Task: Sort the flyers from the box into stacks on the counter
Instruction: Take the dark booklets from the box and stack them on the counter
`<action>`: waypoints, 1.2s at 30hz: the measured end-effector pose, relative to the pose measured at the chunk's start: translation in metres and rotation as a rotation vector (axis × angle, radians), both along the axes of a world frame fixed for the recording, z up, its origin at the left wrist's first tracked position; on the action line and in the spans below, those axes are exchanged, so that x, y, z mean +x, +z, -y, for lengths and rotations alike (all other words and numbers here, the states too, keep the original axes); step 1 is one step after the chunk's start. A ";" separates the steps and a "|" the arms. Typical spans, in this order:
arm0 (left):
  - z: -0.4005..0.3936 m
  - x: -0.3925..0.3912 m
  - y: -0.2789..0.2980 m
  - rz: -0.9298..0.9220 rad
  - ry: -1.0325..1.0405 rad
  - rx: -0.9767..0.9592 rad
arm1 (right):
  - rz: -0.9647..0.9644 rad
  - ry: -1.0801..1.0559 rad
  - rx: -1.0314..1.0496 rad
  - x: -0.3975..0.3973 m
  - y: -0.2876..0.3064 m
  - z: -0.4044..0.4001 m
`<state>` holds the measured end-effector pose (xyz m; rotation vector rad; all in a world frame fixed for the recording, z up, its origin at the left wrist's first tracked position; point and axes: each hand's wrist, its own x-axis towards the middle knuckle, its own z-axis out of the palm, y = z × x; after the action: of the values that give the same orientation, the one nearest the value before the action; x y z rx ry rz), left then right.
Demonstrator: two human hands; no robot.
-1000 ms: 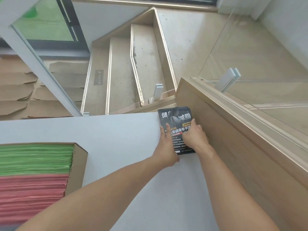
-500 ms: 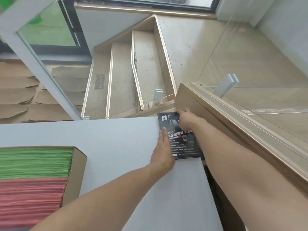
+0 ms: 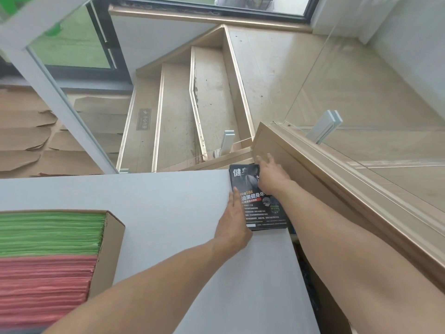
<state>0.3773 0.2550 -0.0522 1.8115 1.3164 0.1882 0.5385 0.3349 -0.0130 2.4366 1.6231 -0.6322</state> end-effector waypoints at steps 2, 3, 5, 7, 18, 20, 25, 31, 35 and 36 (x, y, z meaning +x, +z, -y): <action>0.005 -0.007 0.002 0.023 0.016 -0.050 | 0.106 0.067 0.139 -0.014 0.004 0.013; 0.011 -0.012 0.003 0.034 0.035 -0.080 | 0.177 0.107 0.238 -0.023 0.004 0.021; 0.024 -0.025 0.004 0.069 0.089 -0.116 | 0.249 0.127 0.323 -0.043 0.004 0.042; 0.034 -0.040 0.007 0.121 0.160 -0.118 | 0.171 0.099 0.192 -0.057 0.000 0.063; 0.085 -0.163 0.087 0.508 0.462 0.155 | 0.037 0.087 0.014 -0.088 0.017 0.096; 0.096 -0.201 0.099 0.480 0.504 0.266 | -0.018 0.142 0.162 -0.116 0.018 0.101; 0.120 -0.307 0.105 0.270 0.692 0.411 | -0.404 0.426 0.543 -0.242 0.036 0.140; 0.155 -0.397 0.081 0.026 0.677 0.553 | -0.398 0.876 0.616 -0.355 0.056 0.225; 0.166 -0.411 0.062 -0.050 0.616 0.640 | -0.137 0.953 0.576 -0.373 0.045 0.259; 0.165 -0.411 0.060 -0.031 0.627 0.634 | -0.103 0.958 0.568 -0.373 0.043 0.263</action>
<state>-0.0334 0.0899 0.0082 1.8222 1.9689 1.0143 0.1651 0.0716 0.0296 1.5032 2.9532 -0.1307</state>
